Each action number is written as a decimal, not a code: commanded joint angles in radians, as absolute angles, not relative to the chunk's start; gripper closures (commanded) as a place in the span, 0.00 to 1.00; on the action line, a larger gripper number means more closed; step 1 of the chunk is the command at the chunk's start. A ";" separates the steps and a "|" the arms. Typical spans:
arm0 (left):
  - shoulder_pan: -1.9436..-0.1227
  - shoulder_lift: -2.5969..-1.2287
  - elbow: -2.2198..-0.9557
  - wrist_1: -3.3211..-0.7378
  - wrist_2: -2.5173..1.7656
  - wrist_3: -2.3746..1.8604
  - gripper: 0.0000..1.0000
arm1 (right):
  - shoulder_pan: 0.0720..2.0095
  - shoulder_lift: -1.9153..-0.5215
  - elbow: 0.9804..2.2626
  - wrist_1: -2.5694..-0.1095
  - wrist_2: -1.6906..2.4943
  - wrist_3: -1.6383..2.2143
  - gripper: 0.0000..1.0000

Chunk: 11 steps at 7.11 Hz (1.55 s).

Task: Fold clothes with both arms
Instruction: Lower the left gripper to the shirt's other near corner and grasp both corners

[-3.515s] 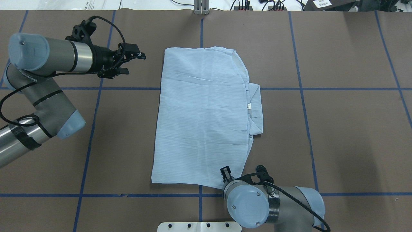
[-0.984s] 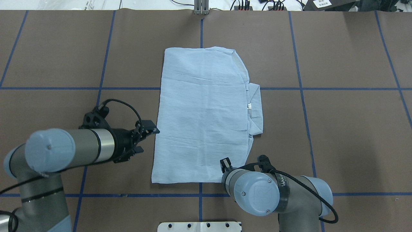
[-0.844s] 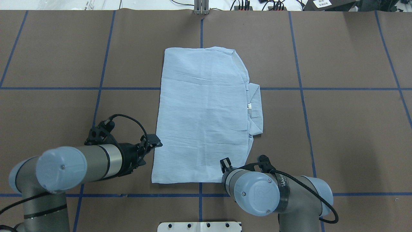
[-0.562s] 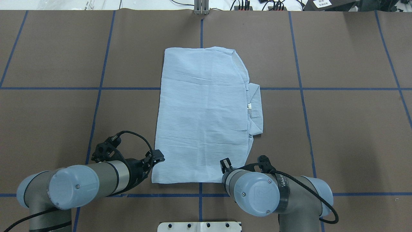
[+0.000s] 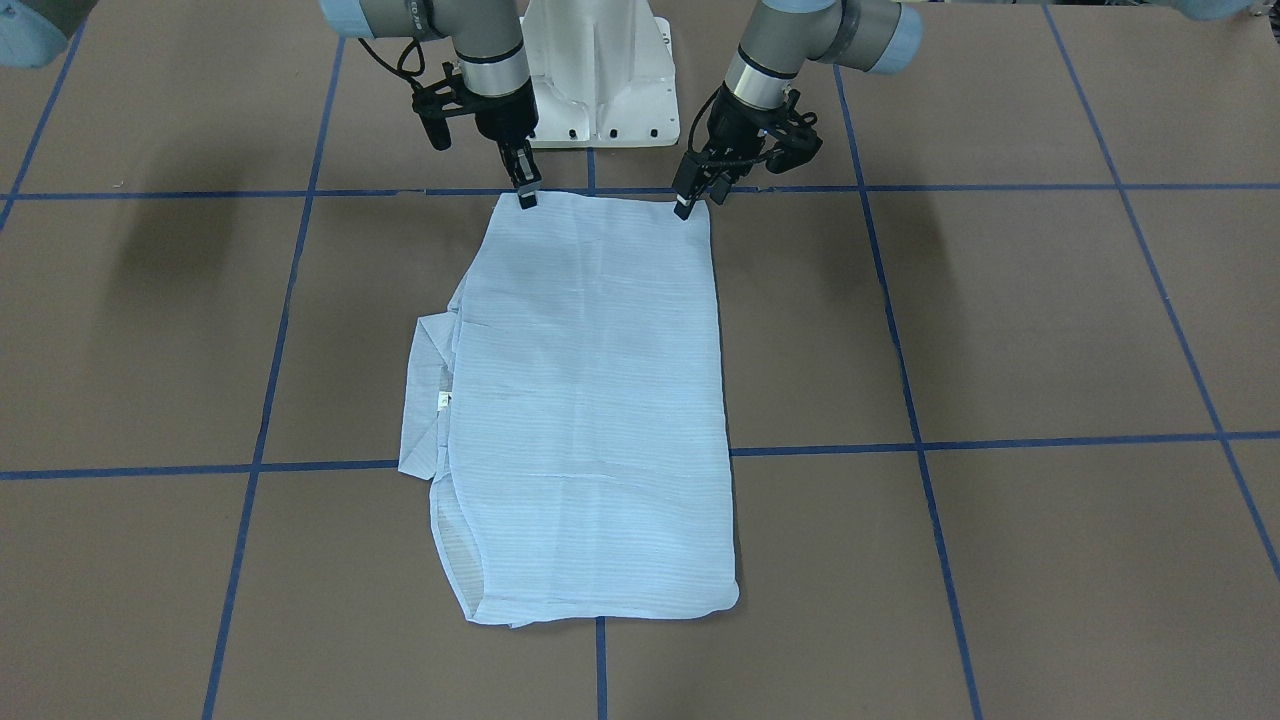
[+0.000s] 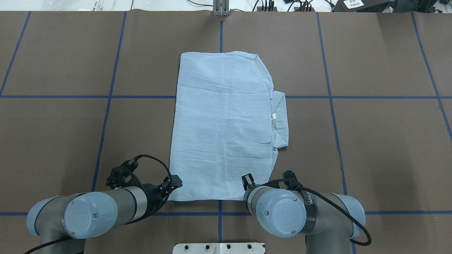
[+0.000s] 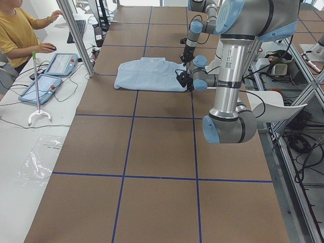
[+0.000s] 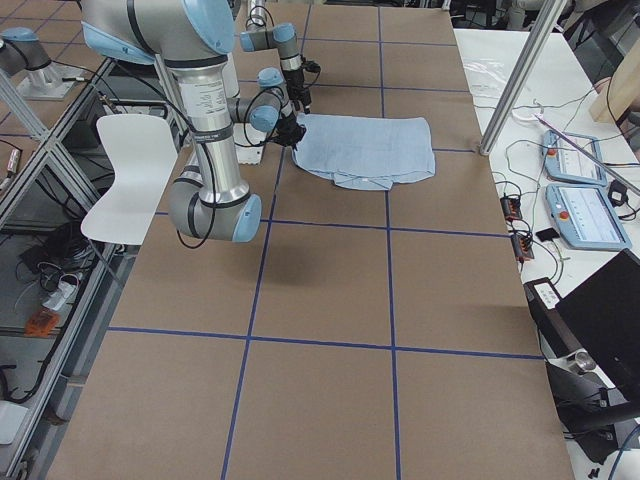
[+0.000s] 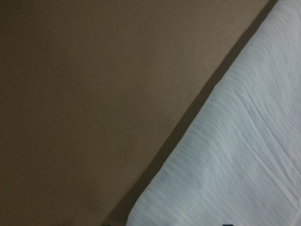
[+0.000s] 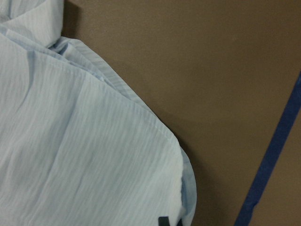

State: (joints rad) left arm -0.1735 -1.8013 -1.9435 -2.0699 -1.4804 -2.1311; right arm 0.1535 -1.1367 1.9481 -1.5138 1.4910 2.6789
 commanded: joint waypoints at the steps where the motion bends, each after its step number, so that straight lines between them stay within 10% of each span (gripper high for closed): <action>1: -0.150 -1.801 -1.941 -2.069 -1.480 -2.143 0.22 | 0.153 -1.137 1.950 -1.514 1.491 2.678 1.00; 8: -0.147 -1.807 -1.921 -2.069 -1.479 -2.145 0.32 | 0.152 -1.137 1.950 -1.514 1.493 2.678 1.00; 10: -0.147 -1.810 -1.913 -2.069 -1.479 -2.145 0.61 | 0.152 -1.138 1.950 -1.514 1.493 2.678 1.00; 11: -0.147 -1.812 -1.916 -2.069 -1.479 -2.145 0.95 | 0.152 -1.138 1.948 -1.514 1.493 2.678 1.00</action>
State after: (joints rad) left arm -0.1473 -1.8096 -1.9164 -2.0693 -1.4787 -2.1445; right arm 0.1520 -1.1376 1.9494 -1.5140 1.4926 2.6784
